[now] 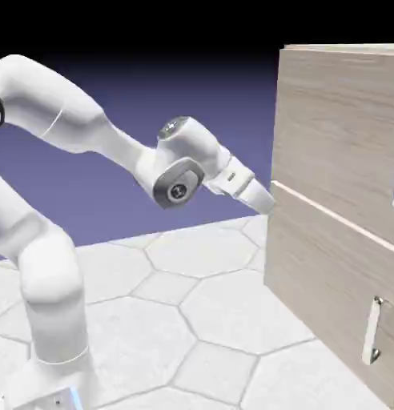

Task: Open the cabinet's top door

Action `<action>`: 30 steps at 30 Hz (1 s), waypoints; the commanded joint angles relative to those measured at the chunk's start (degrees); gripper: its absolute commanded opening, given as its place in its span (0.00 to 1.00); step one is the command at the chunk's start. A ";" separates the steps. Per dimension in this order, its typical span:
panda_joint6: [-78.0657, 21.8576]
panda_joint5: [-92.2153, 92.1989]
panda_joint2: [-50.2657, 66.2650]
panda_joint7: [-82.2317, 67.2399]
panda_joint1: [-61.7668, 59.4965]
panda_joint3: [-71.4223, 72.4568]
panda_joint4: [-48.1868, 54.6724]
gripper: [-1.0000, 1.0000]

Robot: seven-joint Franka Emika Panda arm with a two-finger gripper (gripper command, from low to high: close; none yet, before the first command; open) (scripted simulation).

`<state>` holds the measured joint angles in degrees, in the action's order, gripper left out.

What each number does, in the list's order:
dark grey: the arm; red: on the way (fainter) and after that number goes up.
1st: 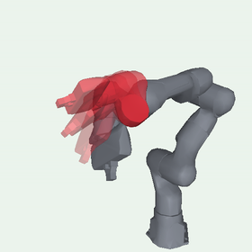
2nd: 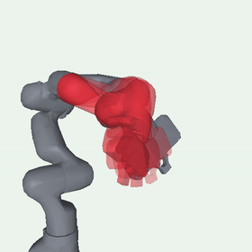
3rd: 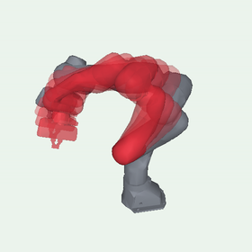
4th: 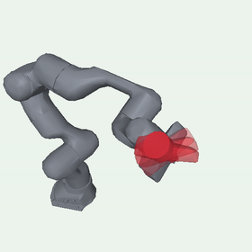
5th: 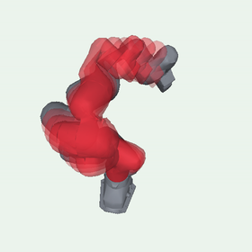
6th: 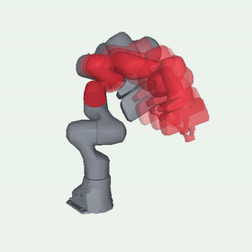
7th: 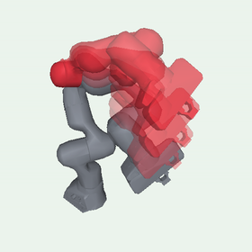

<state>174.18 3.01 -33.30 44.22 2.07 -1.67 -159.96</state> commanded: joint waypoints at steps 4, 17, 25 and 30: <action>0.56 9.97 -2.14 5.86 4.57 -5.53 3.45 0.50; 2.37 42.36 -9.10 24.90 19.43 -23.49 14.66 0.50; 3.49 62.30 -13.38 36.62 28.57 -34.55 21.56 0.50; 4.18 74.76 -16.06 43.94 34.29 -41.46 25.87 0.50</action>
<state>178.36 77.76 -49.37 88.16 36.35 -43.12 -134.09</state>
